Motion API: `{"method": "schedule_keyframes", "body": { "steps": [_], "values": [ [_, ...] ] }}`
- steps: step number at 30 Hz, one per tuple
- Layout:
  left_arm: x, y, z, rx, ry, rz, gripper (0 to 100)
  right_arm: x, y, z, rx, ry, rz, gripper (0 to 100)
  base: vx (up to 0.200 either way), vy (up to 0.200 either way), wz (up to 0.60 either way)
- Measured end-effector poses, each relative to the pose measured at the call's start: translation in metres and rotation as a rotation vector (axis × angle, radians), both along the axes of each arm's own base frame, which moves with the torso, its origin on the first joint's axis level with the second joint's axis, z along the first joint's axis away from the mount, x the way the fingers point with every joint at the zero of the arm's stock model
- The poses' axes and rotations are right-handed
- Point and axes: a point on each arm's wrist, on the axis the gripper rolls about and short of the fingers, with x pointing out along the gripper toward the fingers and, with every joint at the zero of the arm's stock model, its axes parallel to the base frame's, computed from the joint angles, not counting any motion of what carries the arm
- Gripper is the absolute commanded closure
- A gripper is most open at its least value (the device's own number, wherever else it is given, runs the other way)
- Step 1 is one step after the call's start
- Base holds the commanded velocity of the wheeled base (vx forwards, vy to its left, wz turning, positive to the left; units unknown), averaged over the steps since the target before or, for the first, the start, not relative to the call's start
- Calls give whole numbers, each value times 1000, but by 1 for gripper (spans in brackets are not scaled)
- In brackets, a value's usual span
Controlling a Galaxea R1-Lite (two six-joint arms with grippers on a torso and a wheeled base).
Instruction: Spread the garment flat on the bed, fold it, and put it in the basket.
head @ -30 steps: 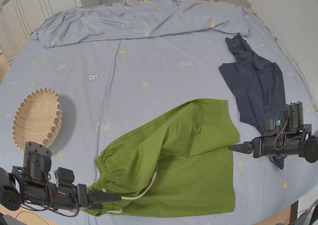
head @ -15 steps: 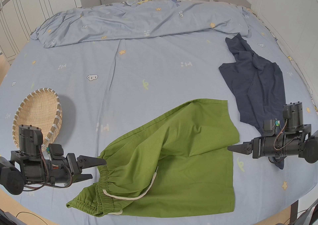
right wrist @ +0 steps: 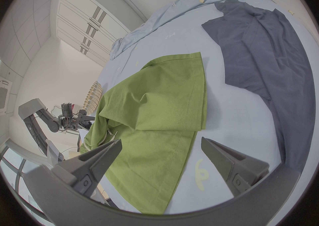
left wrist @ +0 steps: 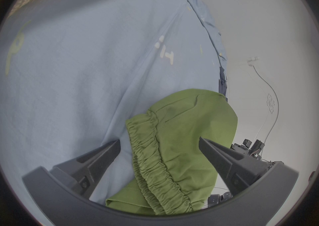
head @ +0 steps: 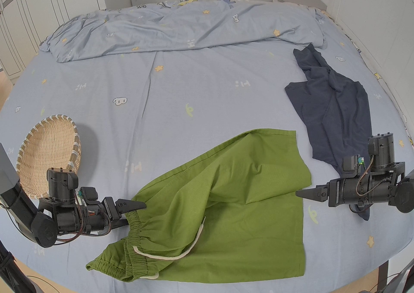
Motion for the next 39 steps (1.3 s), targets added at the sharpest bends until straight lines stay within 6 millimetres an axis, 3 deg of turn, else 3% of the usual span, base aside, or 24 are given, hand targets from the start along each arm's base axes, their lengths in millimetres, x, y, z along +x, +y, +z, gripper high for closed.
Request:
{"method": "schedule_keyframes", "body": {
  "steps": [13, 14, 32, 39],
  "values": [
    [6, -1, 0, 3, -27, 1, 0, 0, 0, 0, 0, 1, -1, 0, 0, 0, 0],
    [6, -1, 0, 4, -29, 0, 100, 0, 0, 0, 0, 1, -1, 0, 0, 0, 0],
    [10, 1, 4, 4, -51, 9, 100, 0, -1, 0, 0, 2, -3, 0, 0, 0, 0],
    [32, 3, 33, -6, -136, 29, 100, 2, -1, 3, 8, -16, -13, 0, 0, 0, 0]
  ]
}}
